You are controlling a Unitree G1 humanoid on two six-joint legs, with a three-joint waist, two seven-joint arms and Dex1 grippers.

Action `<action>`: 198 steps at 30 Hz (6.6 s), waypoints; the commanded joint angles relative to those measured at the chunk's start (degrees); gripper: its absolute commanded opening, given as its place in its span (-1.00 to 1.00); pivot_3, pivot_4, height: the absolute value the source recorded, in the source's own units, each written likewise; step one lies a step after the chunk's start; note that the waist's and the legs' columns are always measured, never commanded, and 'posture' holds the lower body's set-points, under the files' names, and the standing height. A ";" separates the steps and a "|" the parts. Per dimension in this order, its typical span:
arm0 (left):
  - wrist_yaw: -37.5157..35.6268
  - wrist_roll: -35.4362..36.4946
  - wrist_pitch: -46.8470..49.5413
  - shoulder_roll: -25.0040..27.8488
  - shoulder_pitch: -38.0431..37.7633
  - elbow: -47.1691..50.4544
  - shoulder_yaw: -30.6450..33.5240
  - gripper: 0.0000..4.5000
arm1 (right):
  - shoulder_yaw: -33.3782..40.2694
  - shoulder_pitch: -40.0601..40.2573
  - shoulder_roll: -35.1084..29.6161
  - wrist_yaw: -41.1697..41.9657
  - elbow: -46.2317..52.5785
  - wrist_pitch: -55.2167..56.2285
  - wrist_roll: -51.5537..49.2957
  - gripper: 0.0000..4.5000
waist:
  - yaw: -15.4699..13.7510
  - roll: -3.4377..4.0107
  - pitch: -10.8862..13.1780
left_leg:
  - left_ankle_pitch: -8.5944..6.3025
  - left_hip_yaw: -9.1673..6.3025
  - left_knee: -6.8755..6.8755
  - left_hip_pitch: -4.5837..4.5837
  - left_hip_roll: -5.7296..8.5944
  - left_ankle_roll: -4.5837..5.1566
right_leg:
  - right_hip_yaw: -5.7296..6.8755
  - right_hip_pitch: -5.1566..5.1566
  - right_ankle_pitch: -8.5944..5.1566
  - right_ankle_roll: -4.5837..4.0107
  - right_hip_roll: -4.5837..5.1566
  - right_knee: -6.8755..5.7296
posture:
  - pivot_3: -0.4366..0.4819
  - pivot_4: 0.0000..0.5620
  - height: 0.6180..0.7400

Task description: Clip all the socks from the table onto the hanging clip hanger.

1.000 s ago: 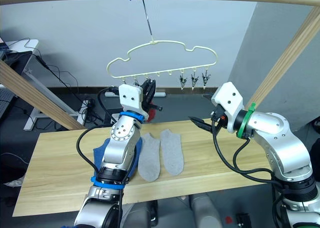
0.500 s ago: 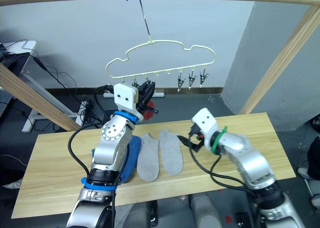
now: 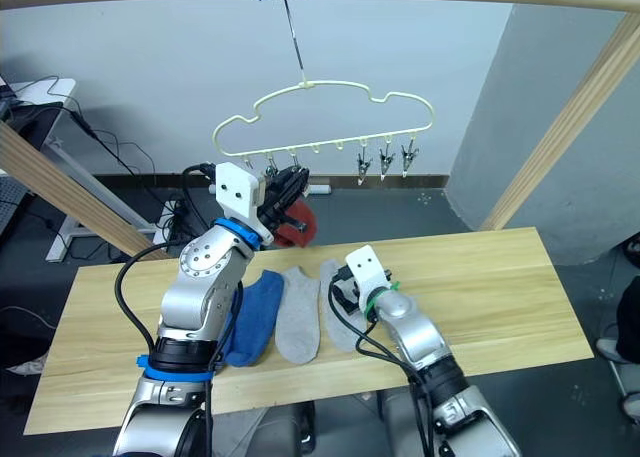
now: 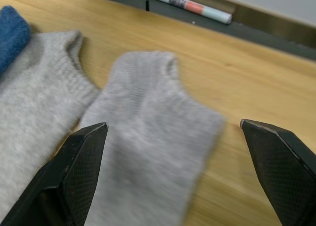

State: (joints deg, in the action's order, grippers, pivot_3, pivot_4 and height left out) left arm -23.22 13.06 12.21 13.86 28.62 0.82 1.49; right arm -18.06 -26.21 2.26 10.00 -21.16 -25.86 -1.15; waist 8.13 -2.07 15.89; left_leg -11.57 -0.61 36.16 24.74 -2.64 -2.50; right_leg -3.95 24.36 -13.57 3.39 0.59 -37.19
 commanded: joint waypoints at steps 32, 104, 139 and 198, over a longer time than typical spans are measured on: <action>-6.54 11.64 10.14 2.45 -0.04 8.54 2.91 -0.90 | -5.04 -7.91 -8.02 17.05 16.13 6.58 10.28 -1.00 | -0.12 0.01 0.00 | 0.00 -0.08 -0.01 0.01 -0.02 0.00 | 0.05 0.01 0.13 -0.21 -0.03 -0.04 | -0.49 -0.04 1.00; -10.09 19.32 20.94 7.78 -3.82 12.74 5.37 -0.09 | -1.19 -16.35 -7.88 21.22 18.99 4.91 7.76 -1.00 | 0.00 0.00 0.00 | 0.00 -0.07 0.01 0.01 0.00 -0.01 | 0.06 0.01 0.17 -0.27 0.01 -0.06 | -0.51 -0.06 1.00; -24.05 14.49 9.77 24.39 -12.67 19.70 5.21 -0.07 | 10.28 1.26 -12.18 14.06 48.07 -7.43 2.91 0.90 | -0.15 -0.02 -0.06 | 0.10 -0.06 0.02 0.00 -0.02 -0.17 | 0.06 0.07 0.16 -0.28 0.01 -0.19 | -0.42 -0.23 1.00; -22.36 16.52 14.18 22.39 -8.80 22.09 2.61 -0.07 | 14.09 -18.51 -3.48 3.20 20.25 -2.22 -3.16 -0.03 | -0.18 -0.06 -0.09 | 0.17 -0.09 0.28 -0.02 0.01 -0.22 | 0.03 0.20 0.18 -0.33 -0.02 -0.79 | -0.34 -0.23 1.00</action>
State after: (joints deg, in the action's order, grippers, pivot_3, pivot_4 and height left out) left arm -45.64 29.52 27.33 36.40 20.01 20.89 4.17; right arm -4.51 -43.58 -1.54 13.57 -1.71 -29.62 -3.57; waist 7.95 -2.13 15.81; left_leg -11.40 -0.70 36.45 24.72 -2.63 -2.73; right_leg -3.92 24.55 -13.40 3.06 0.57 -37.98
